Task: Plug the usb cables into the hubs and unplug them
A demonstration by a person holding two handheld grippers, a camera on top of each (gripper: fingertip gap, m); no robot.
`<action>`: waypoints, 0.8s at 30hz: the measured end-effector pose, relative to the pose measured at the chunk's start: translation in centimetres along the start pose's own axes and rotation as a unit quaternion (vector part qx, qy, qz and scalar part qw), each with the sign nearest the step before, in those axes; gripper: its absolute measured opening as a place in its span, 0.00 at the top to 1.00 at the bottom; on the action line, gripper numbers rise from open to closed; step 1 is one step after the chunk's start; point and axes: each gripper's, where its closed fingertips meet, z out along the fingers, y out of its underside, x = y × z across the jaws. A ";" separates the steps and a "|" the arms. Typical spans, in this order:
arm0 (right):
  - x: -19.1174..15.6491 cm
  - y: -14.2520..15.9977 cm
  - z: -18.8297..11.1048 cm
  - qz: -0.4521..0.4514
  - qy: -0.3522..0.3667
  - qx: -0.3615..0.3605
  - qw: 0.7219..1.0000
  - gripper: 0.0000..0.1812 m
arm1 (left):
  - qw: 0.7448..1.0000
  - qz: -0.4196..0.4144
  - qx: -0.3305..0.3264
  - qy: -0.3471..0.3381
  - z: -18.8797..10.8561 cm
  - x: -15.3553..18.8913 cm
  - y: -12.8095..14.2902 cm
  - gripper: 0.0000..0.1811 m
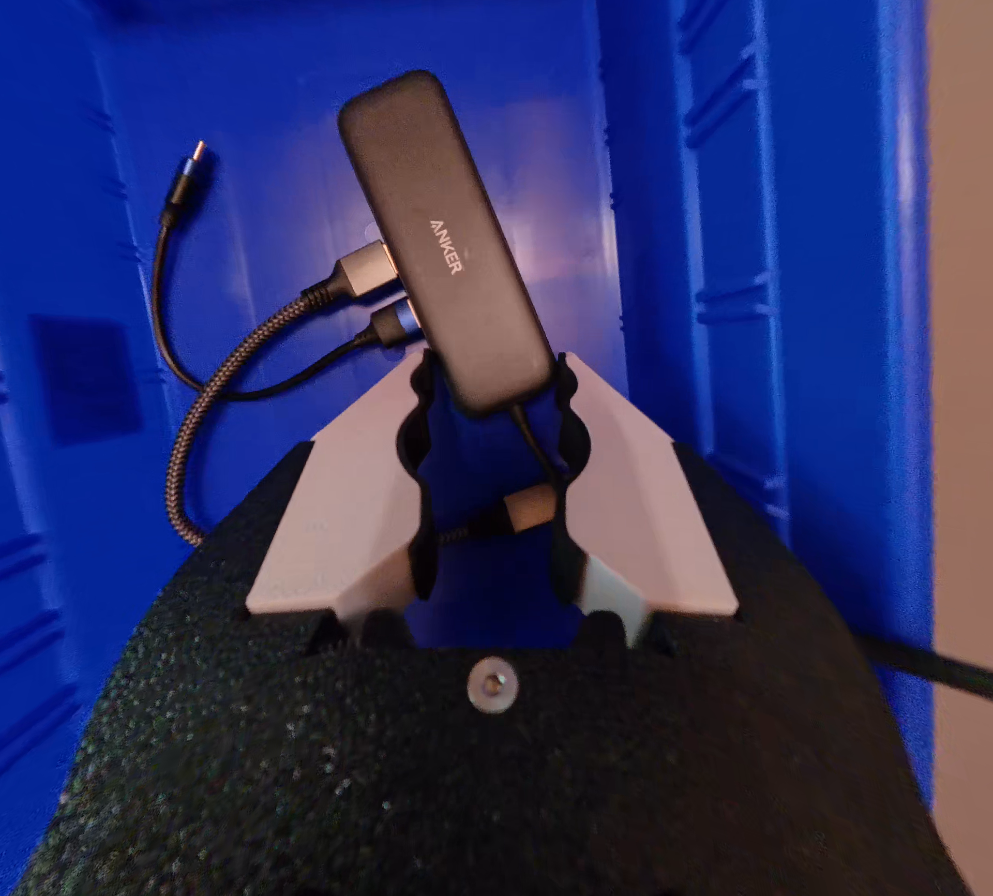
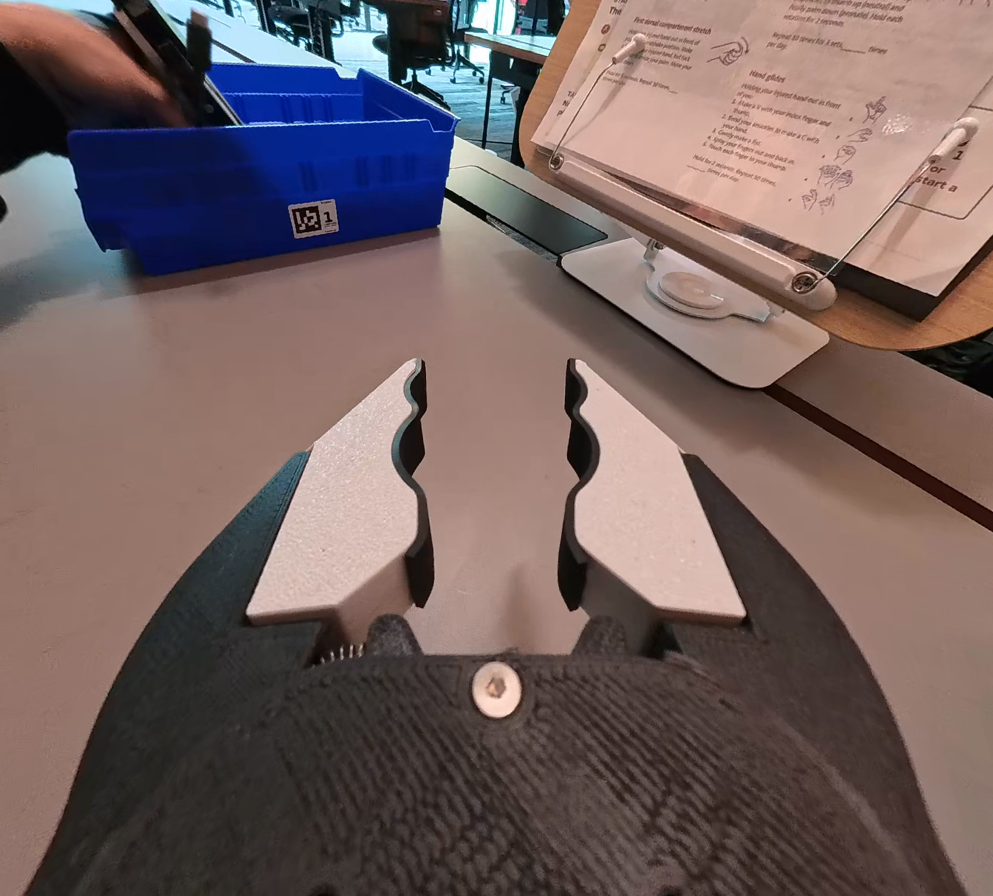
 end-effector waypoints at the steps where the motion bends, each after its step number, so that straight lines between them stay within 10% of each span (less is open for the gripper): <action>1: 0.0 0.0 0.0 -0.001 0.000 -0.001 1.000 0.72 | 1.000 -0.012 0.000 -0.005 0.5 -0.2 0.0 0.75; 13: -0.2 -0.1 0.0 0.002 -0.004 0.001 1.000 0.72 | 0.996 0.061 0.044 -0.049 0.0 -0.8 -1.6 0.76; 24: -1.1 -3.7 -0.7 0.067 -0.035 0.085 0.993 0.68 | 0.904 0.197 0.319 -0.205 -16.9 1.6 -9.2 0.76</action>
